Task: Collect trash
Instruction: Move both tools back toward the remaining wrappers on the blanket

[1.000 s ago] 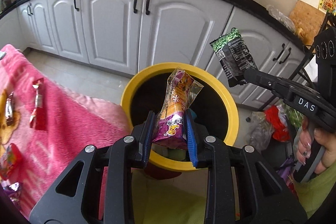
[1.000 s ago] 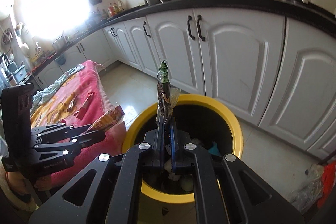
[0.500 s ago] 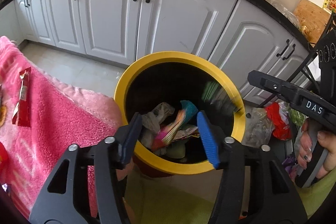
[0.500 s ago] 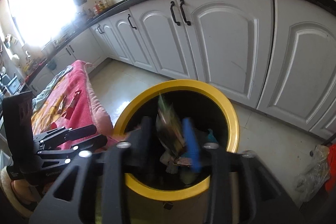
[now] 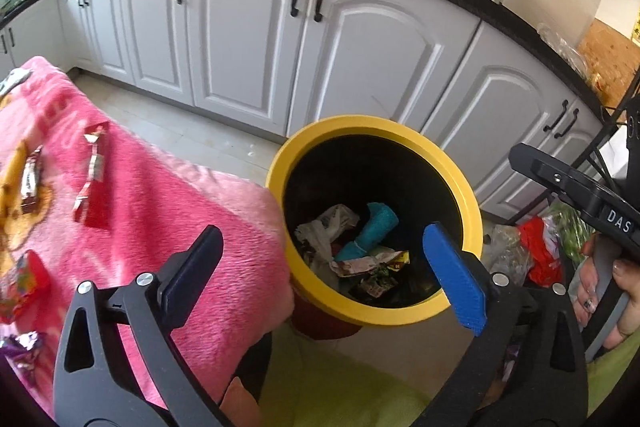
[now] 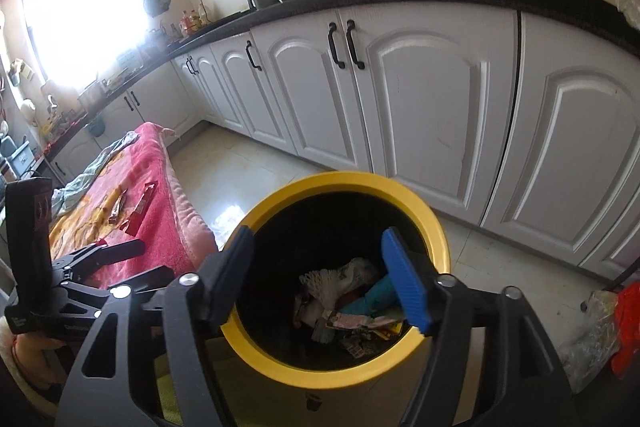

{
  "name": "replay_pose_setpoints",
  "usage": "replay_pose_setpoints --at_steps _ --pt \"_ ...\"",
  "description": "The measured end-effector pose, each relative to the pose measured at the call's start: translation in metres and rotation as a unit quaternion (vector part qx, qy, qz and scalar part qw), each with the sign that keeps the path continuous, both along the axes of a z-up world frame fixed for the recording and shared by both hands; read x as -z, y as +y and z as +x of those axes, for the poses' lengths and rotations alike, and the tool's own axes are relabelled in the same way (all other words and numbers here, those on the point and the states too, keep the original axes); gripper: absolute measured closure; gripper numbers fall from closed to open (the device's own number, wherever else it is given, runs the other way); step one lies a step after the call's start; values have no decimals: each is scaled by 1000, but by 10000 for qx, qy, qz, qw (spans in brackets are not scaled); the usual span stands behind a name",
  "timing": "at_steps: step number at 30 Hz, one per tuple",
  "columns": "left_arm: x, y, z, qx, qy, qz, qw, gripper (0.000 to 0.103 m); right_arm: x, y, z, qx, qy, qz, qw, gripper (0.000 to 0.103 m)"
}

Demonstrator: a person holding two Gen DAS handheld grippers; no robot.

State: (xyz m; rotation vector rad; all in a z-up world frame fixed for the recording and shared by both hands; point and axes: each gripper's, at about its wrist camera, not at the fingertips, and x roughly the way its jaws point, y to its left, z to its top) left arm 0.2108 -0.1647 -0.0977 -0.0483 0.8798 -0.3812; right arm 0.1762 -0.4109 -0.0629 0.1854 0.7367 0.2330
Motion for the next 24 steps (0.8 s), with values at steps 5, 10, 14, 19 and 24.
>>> replay_pose_setpoints --at_steps 5,10,14,19,24 --pt "-14 14 -8 -196 -165 10 9997 11 -13 8 -7 -39 -214 -55 9997 25" --pt "-27 30 -16 -346 -313 -50 9989 11 -26 20 -14 -140 -414 -112 9990 22" --pt "-33 44 -25 -504 -390 -74 9979 11 -35 29 -18 -238 -520 -143 9983 21" --pt "-41 62 -35 -687 -511 -64 9963 11 -45 44 -25 -386 -648 -181 9970 21" --pt "-46 81 -43 -881 -577 -70 9944 11 -54 57 -30 -485 -774 -189 9956 18"
